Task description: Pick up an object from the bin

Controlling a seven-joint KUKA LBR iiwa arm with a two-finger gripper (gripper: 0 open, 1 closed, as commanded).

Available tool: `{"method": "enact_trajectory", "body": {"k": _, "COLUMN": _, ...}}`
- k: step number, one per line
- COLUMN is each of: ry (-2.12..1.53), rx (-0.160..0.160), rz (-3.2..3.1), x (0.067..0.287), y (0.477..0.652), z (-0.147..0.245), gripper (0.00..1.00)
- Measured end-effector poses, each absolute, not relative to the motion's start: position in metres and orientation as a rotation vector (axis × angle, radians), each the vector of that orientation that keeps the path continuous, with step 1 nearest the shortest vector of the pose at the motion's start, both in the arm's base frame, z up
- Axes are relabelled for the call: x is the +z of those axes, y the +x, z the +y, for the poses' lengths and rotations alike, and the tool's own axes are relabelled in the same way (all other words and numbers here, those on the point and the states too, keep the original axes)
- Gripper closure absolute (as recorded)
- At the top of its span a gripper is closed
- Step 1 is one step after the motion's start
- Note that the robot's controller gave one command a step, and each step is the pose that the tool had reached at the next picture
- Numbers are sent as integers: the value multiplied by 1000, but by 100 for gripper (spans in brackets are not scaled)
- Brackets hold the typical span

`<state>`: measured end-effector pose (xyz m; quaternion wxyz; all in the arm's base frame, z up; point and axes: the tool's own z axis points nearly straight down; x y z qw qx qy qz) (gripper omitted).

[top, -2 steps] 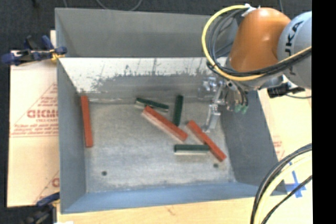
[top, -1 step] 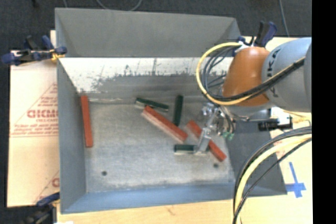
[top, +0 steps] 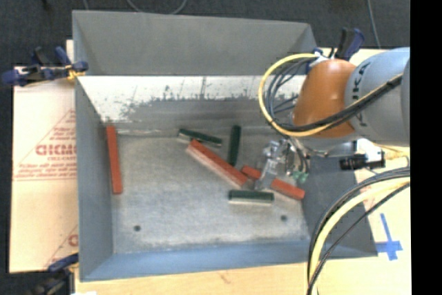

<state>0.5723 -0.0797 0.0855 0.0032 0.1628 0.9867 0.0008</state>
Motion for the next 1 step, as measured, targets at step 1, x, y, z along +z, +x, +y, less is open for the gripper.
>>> {"method": "enact_trajectory", "body": {"k": 1, "ry": 519, "rx": 2, "rz": 3085, "x": 205, "y": 597, "z": -81, "gripper": 100}}
